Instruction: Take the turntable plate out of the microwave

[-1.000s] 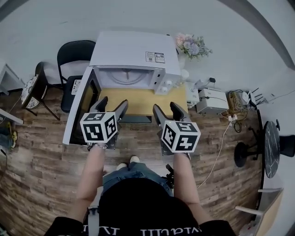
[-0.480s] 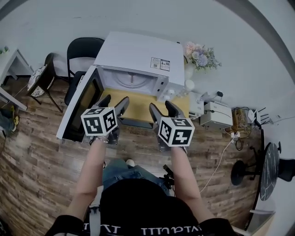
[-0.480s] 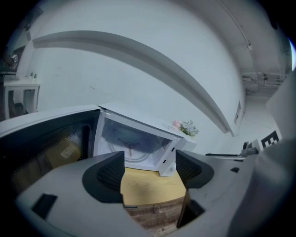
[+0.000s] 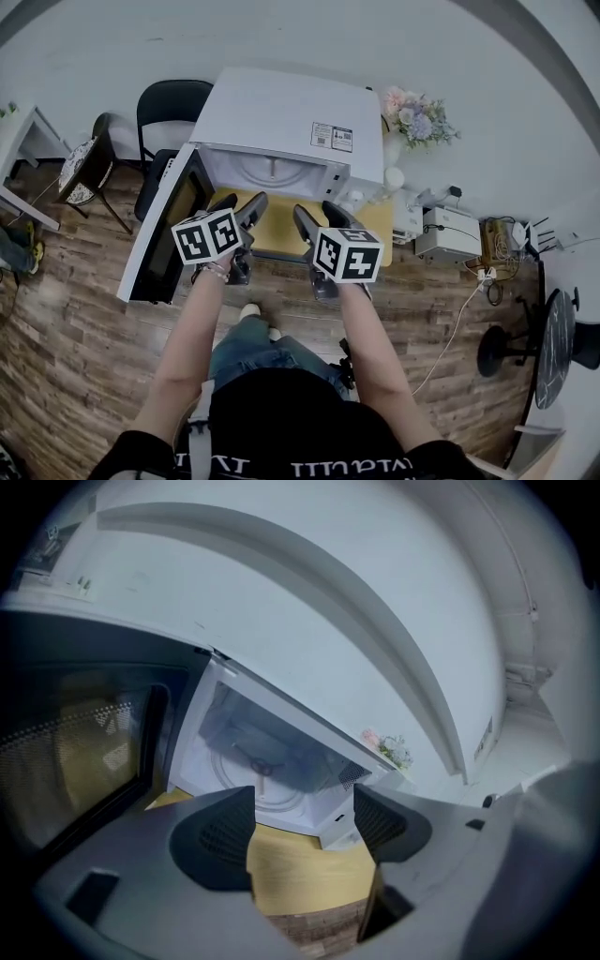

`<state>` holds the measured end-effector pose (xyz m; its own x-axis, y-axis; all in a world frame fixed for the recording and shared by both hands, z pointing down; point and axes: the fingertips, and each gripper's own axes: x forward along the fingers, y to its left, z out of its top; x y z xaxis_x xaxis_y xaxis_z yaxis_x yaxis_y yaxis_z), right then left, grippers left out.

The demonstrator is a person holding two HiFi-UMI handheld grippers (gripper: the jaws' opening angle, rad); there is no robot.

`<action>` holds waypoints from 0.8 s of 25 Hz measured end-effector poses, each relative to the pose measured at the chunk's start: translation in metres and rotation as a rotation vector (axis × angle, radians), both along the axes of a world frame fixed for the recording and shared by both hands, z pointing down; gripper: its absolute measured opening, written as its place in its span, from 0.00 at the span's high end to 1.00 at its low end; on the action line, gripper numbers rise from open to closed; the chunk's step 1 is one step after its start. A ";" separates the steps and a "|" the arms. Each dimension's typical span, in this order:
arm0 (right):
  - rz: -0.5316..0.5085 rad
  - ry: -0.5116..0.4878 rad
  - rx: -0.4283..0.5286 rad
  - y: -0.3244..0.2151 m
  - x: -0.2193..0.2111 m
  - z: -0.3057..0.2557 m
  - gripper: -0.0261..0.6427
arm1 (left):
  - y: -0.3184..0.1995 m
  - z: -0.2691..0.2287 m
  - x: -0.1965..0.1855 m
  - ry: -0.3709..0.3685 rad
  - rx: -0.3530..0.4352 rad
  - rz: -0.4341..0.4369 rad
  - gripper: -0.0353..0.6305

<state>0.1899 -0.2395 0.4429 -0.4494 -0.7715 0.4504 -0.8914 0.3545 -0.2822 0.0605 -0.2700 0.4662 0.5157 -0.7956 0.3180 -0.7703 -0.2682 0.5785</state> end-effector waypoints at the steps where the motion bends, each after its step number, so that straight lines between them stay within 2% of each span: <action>1: 0.001 -0.017 0.003 -0.004 -0.003 0.002 0.55 | -0.005 0.004 0.002 0.014 -0.002 0.008 0.45; 7: 0.047 -0.050 0.006 -0.027 -0.008 0.022 0.57 | -0.039 0.026 0.006 0.099 0.005 0.023 0.44; 11: 0.077 -0.049 -0.010 -0.038 -0.008 0.038 0.58 | -0.057 0.053 0.007 0.103 -0.036 0.039 0.44; 16: 0.132 -0.027 -0.029 -0.046 -0.006 0.057 0.58 | -0.070 0.075 0.010 0.189 -0.063 0.072 0.44; 20: 0.159 -0.022 -0.033 -0.050 -0.008 0.065 0.58 | -0.082 0.092 0.009 0.231 -0.098 0.067 0.44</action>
